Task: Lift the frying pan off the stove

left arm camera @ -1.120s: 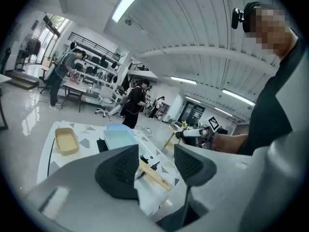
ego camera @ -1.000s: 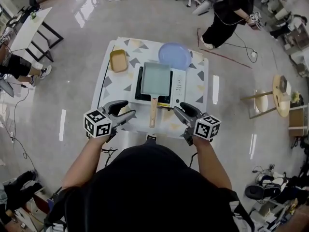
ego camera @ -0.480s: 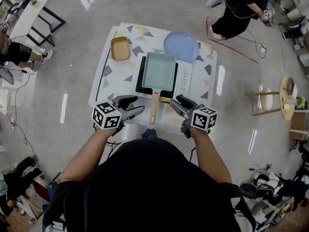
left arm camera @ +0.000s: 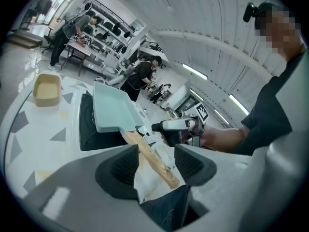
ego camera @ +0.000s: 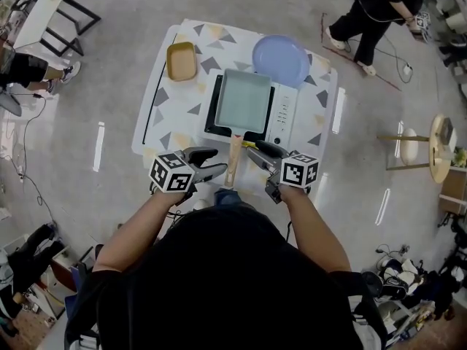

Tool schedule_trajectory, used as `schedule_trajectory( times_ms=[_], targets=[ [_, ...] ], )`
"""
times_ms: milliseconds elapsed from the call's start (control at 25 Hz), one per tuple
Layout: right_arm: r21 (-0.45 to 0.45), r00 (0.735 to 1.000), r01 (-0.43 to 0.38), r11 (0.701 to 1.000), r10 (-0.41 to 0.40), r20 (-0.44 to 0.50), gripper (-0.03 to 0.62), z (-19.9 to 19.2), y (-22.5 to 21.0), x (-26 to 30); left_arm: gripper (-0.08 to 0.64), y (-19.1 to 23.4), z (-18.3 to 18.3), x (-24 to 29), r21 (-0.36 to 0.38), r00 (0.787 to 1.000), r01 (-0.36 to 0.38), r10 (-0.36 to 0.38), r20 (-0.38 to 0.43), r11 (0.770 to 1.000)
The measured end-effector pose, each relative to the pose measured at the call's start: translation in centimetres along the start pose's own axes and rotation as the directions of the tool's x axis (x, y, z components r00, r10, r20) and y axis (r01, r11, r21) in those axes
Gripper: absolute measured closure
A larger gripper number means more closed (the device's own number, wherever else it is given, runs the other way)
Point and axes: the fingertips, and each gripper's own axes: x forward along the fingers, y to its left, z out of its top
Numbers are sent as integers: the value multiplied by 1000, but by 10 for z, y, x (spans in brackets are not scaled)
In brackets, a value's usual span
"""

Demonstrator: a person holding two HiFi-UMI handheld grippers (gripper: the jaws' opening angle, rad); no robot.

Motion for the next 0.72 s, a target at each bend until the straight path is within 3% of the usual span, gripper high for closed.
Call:
schedule_trajectory(
  times_ms=[440,720],
  targets=[
    [122,997,-56,991,63,-53,331,-16,-18,36,325,10,-25,32,-87,999,15,-18,-36,996],
    [164,989,-104,981,120,-86,327,-24,-19,56,324,8,-33,47,-183,997,68,-74,-24,981]
  ],
)
